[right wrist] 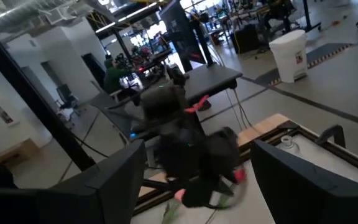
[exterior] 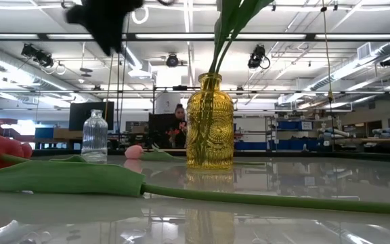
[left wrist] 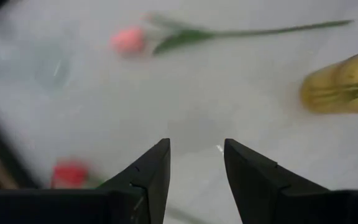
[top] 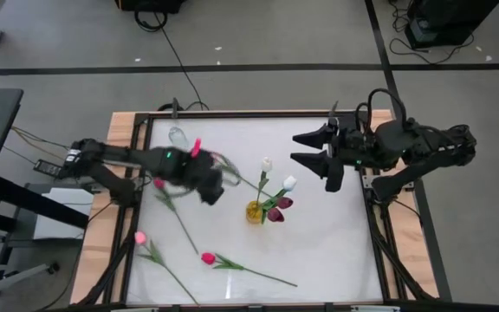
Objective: Sort flowers into vase by color
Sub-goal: Put the top pink tulip into the transparent flower vase
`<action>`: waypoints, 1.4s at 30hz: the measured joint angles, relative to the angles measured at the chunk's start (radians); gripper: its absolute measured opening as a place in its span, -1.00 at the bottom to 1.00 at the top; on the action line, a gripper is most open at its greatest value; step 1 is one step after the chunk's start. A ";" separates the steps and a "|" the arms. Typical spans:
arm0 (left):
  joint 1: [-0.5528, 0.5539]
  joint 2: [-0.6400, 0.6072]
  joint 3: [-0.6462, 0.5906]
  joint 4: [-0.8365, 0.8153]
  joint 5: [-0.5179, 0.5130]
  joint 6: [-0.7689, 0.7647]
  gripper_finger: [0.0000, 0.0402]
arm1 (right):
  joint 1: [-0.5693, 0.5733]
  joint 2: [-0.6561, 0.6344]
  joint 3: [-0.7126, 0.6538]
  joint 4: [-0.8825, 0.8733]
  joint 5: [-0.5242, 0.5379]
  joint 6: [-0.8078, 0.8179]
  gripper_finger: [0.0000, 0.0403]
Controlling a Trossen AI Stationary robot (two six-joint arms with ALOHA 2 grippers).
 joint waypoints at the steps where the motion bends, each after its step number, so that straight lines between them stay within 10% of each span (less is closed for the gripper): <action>1: 0.041 0.005 0.000 0.041 0.025 0.087 -0.23 | -0.004 -0.001 0.000 0.000 -0.007 0.002 0.47; 12: 0.412 0.036 -0.001 0.134 0.091 0.281 -0.27 | -0.034 -0.015 0.000 -0.026 -0.018 0.030 0.47; 22: 0.518 0.074 -0.001 0.279 0.117 0.282 -0.34 | -0.237 -0.060 0.000 -0.052 -0.003 -0.020 0.47; 42: 0.453 0.348 -0.001 0.451 0.218 -0.173 -0.34 | -0.833 -0.065 0.000 -0.267 -0.594 -0.180 0.47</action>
